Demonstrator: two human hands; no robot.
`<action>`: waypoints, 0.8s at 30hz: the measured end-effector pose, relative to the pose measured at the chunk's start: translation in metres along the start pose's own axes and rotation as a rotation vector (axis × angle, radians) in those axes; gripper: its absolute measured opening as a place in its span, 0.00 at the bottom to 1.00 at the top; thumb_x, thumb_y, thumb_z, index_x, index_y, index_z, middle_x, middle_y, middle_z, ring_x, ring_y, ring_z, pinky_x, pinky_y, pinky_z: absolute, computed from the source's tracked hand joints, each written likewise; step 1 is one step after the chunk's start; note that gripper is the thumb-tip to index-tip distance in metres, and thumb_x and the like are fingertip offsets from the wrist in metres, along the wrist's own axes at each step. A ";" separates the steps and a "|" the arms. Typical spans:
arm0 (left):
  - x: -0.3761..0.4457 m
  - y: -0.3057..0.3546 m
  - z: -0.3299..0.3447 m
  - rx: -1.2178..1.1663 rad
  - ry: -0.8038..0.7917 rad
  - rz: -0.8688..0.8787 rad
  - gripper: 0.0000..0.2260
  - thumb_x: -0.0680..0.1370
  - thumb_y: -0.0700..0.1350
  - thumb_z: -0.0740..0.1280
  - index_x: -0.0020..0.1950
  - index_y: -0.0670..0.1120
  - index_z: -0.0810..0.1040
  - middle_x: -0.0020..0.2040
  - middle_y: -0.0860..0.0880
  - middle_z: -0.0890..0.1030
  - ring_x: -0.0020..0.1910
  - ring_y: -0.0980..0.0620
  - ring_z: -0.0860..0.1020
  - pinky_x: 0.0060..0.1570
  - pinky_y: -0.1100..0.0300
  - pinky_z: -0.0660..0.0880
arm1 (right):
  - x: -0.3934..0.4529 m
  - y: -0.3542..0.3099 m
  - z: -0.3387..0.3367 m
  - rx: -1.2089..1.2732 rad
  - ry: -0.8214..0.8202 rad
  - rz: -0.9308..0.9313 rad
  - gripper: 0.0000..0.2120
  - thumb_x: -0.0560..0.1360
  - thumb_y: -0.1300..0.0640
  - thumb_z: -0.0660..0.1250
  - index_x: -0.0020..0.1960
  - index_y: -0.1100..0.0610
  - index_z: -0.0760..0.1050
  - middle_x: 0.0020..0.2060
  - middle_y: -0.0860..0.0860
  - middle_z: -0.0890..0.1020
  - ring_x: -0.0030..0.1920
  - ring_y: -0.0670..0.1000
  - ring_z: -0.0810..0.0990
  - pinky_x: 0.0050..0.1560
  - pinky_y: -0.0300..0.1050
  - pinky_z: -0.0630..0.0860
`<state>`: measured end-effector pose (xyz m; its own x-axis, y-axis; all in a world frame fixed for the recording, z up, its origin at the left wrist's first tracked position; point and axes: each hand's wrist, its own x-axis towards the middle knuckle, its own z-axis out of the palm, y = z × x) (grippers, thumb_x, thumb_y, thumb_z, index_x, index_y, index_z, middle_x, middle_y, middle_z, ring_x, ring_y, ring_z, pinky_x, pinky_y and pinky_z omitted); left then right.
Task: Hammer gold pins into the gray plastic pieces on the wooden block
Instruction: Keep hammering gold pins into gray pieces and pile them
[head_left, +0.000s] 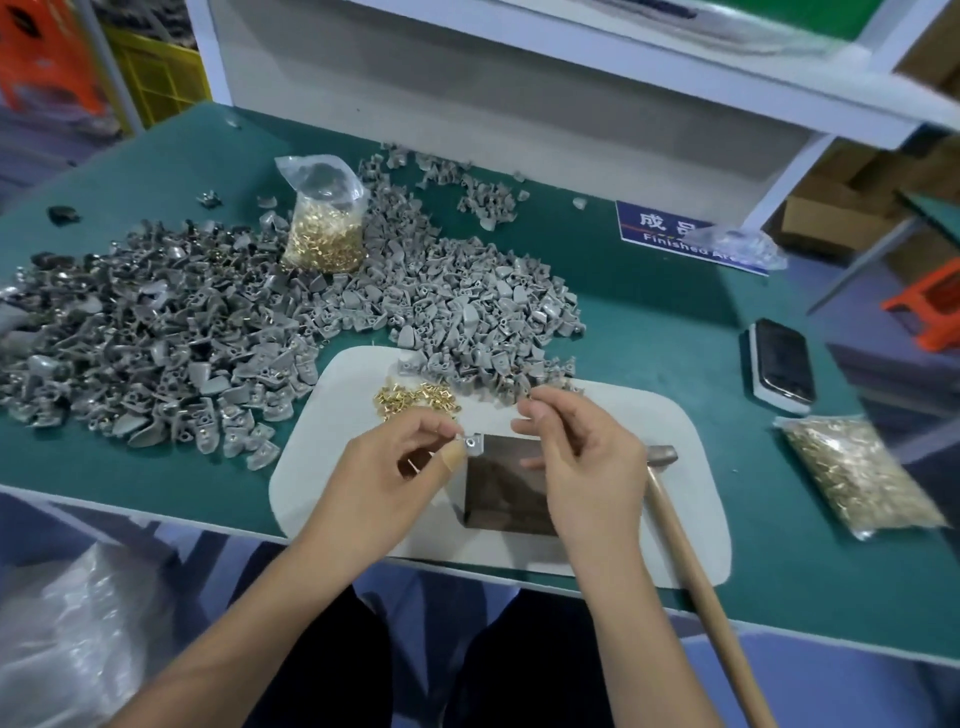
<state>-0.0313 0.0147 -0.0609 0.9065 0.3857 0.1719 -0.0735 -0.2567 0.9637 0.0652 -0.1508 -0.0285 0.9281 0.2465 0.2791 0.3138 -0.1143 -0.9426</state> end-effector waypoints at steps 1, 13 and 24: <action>0.002 0.005 0.006 0.067 -0.013 0.048 0.05 0.76 0.55 0.71 0.51 0.59 0.80 0.50 0.59 0.84 0.50 0.58 0.82 0.51 0.68 0.75 | -0.002 -0.001 -0.007 -0.024 0.012 -0.020 0.09 0.80 0.57 0.70 0.51 0.42 0.83 0.46 0.44 0.87 0.46 0.49 0.87 0.36 0.48 0.84; 0.015 0.021 0.053 0.451 -0.210 0.184 0.02 0.75 0.51 0.74 0.47 0.58 0.84 0.44 0.60 0.76 0.49 0.61 0.73 0.47 0.60 0.70 | -0.017 0.017 -0.066 -0.325 -0.091 0.056 0.05 0.76 0.57 0.75 0.47 0.47 0.86 0.42 0.38 0.86 0.45 0.46 0.84 0.52 0.56 0.81; 0.014 0.019 0.055 0.417 -0.178 0.170 0.04 0.75 0.49 0.75 0.48 0.59 0.85 0.44 0.59 0.76 0.47 0.59 0.74 0.45 0.60 0.70 | -0.017 0.002 -0.058 -0.588 -0.233 -0.040 0.06 0.75 0.54 0.74 0.43 0.43 0.84 0.31 0.44 0.70 0.36 0.47 0.73 0.40 0.50 0.74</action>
<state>0.0023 -0.0332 -0.0515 0.9557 0.1595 0.2475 -0.0869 -0.6503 0.7547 0.0612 -0.2108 -0.0249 0.8662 0.4567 0.2026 0.4664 -0.5939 -0.6556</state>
